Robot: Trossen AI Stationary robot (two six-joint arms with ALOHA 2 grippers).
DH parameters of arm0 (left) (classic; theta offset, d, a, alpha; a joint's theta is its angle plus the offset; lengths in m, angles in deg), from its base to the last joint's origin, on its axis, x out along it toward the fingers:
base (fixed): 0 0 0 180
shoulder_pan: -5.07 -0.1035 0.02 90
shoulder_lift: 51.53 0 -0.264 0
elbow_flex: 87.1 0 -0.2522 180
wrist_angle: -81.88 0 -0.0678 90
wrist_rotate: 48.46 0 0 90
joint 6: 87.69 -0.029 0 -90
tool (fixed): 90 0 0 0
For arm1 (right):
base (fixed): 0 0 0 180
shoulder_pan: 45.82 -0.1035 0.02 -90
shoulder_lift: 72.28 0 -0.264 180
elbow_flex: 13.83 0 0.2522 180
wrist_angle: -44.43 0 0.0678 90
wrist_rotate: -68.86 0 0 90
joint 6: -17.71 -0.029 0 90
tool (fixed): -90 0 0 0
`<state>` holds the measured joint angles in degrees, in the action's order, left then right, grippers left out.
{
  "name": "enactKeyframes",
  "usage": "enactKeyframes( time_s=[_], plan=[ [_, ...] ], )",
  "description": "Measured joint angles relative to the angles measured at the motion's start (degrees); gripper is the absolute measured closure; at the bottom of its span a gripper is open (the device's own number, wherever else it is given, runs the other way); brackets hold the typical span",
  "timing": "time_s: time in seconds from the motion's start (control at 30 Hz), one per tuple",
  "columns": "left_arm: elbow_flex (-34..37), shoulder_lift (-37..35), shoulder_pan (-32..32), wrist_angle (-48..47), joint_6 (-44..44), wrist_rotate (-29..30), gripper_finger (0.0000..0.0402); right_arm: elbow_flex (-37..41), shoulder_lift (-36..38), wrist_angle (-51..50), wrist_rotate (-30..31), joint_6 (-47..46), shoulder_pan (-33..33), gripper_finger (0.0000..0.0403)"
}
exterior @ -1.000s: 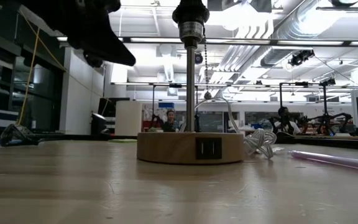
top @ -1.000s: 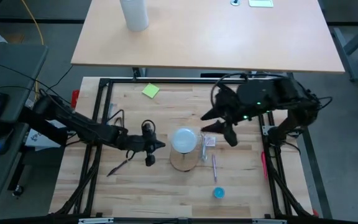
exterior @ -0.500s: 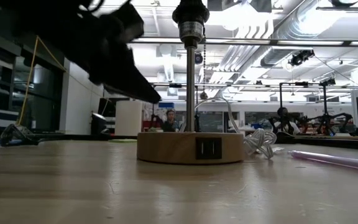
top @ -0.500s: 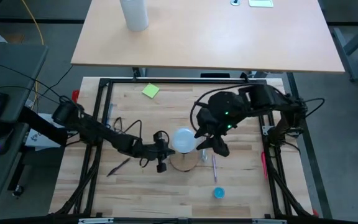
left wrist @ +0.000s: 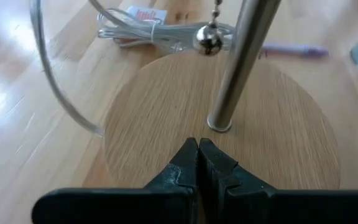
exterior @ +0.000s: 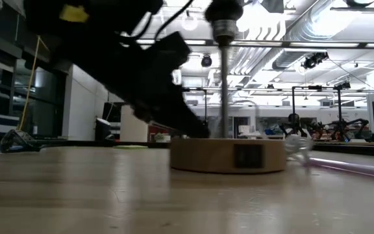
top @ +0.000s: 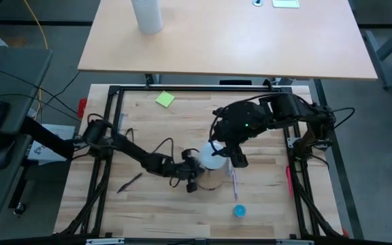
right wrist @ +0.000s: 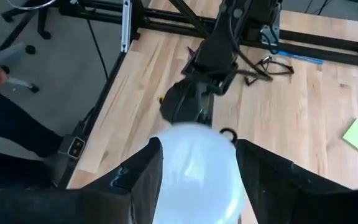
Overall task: Screw lightbulb
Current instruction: Remove the lightbulb from the lamp
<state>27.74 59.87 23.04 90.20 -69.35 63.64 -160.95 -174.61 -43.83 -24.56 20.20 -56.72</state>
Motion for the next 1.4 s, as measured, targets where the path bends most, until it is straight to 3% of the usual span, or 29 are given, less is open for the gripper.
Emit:
enactKeyframes(
  time_s=[0.27,1.1,1.4],
  plan=[
    [-7.35,5.19,-0.34,1.26,-5.34,-0.99,0.0402,0.0,0.0,-0.26,0.0,-1.04,0.0,0.0206],
    [-7.37,5.11,-0.75,0.21,-3.01,-3.54,0.0402,-1.64,1.92,-5.44,2.92,-1.79,0.68,0.0206],
    [-7.37,5.11,-0.71,0.07,-2.62,-3.46,0.0402,-1.46,1.52,-4.37,-2.82,-11.11,1.16,0.0206]
  ],
)
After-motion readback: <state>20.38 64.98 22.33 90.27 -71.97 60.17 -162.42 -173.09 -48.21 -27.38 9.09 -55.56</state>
